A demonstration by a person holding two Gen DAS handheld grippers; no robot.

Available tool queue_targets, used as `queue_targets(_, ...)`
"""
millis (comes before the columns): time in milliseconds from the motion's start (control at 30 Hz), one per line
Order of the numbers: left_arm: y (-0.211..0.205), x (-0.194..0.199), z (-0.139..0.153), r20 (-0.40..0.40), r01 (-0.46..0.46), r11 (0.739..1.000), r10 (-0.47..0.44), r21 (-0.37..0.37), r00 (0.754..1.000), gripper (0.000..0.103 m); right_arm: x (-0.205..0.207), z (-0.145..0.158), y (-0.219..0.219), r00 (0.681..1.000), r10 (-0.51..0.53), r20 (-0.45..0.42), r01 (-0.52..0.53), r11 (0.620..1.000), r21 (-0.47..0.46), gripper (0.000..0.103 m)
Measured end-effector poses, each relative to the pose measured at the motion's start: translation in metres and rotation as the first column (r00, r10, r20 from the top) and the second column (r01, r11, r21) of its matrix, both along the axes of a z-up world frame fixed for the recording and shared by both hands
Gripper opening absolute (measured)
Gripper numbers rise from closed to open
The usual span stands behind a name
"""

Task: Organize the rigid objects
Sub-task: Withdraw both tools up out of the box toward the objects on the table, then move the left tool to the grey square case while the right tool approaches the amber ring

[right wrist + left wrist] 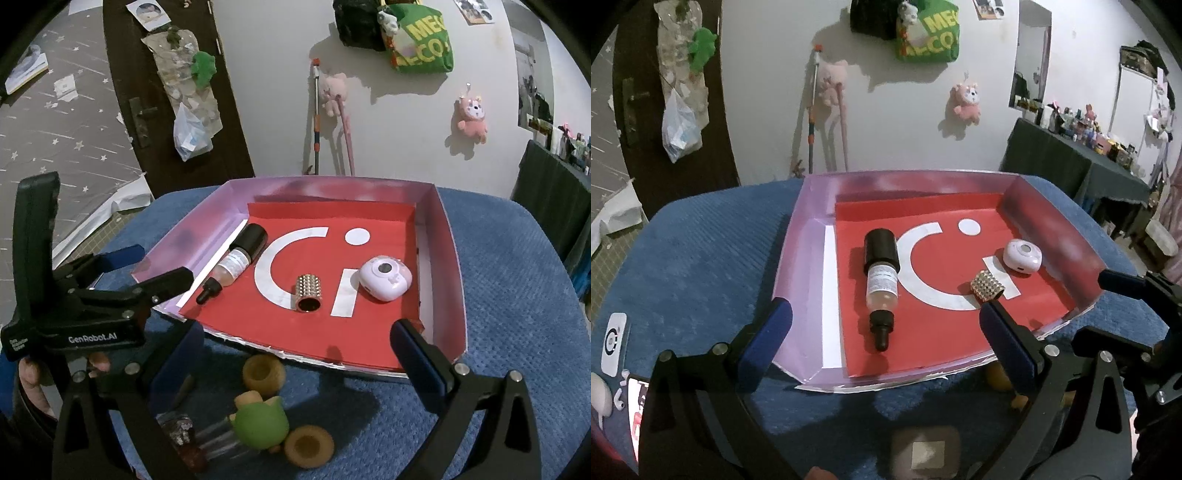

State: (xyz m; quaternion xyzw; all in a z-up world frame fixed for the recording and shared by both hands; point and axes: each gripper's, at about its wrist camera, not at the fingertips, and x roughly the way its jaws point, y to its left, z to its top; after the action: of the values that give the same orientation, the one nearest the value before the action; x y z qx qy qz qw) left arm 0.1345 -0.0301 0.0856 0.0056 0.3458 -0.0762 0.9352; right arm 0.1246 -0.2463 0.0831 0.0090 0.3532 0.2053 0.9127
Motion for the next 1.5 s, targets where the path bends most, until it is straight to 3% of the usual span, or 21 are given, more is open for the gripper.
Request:
queue_targets(333, -0.001, -0.011, -0.001, 0.003, -0.004, 1.000, 0.004, 0.031, 1.000, 0.103, -0.015, 0.005, 0.007, 0.998, -0.005, 0.063, 0.007, 0.999, -0.032, 0.103)
queue_targets(600, 0.006, -0.014, -0.007, -0.064, 0.027, 0.999, -0.030, -0.040, 0.998, 0.103, -0.026, 0.005, 0.006, 0.996, -0.028, 0.079, 0.031, 0.999, -0.031, 0.103)
queue_targets(767, 0.004, -0.023, -0.006, -0.050, 0.021, 1.000, -0.022, -0.010, 0.999, 0.103, -0.033, 0.005, 0.006, 0.996, -0.032, 0.087, 0.035, 0.999, -0.038, 0.103)
queue_targets(1167, 0.000, -0.041, -0.006, -0.033, 0.024, 1.000, -0.024, 0.004, 0.999, 0.103, -0.047, 0.000, 0.005, 0.998, -0.020, 0.064, 0.021, 0.999, -0.025, 0.090)
queue_targets(1500, -0.004, -0.058, -0.007, -0.021, 0.047, 0.999, -0.046, 0.009, 0.999, 0.103, -0.059, -0.005, 0.000, 0.999, -0.029, 0.044, 0.030, 0.999, -0.015, 0.070)
